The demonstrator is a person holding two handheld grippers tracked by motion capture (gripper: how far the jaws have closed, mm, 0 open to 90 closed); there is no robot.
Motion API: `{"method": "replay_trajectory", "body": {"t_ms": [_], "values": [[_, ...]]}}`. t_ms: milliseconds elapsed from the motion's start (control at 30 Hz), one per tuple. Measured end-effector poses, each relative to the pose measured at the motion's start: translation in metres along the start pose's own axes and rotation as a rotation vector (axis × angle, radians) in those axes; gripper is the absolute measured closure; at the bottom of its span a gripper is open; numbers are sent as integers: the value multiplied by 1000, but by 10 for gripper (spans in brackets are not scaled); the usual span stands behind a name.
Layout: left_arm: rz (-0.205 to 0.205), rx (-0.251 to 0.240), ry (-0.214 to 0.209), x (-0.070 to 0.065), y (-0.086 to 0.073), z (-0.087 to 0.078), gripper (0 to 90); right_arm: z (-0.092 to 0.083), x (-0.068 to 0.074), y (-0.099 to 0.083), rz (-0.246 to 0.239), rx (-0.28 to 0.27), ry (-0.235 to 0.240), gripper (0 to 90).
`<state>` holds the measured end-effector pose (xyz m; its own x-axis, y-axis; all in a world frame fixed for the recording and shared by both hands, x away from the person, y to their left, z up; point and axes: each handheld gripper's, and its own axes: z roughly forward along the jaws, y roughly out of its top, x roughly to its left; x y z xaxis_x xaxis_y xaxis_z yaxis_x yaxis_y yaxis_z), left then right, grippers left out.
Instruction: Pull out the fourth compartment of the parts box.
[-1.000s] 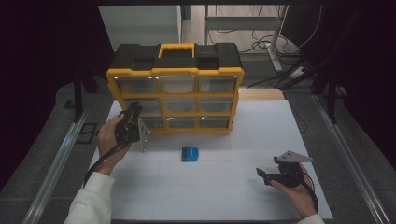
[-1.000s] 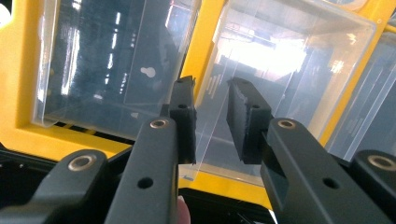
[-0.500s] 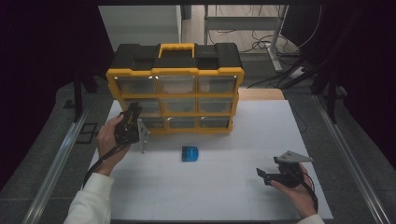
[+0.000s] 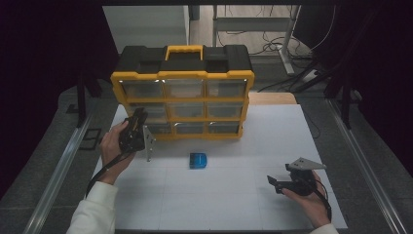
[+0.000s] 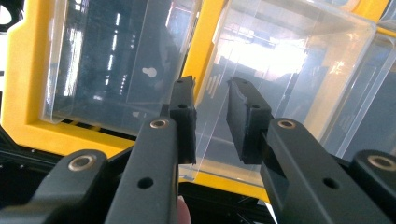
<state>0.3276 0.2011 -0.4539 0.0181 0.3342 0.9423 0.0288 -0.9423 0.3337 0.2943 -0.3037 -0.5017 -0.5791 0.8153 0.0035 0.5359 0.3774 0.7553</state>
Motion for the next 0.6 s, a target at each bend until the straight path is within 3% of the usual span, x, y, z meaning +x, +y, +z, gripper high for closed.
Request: {"method": "replay_trajectory", "body": {"t_ms": [600], "values": [[0,-2,-1,0,0,-4,729,0,0,0,1,0,-1,148]]}}
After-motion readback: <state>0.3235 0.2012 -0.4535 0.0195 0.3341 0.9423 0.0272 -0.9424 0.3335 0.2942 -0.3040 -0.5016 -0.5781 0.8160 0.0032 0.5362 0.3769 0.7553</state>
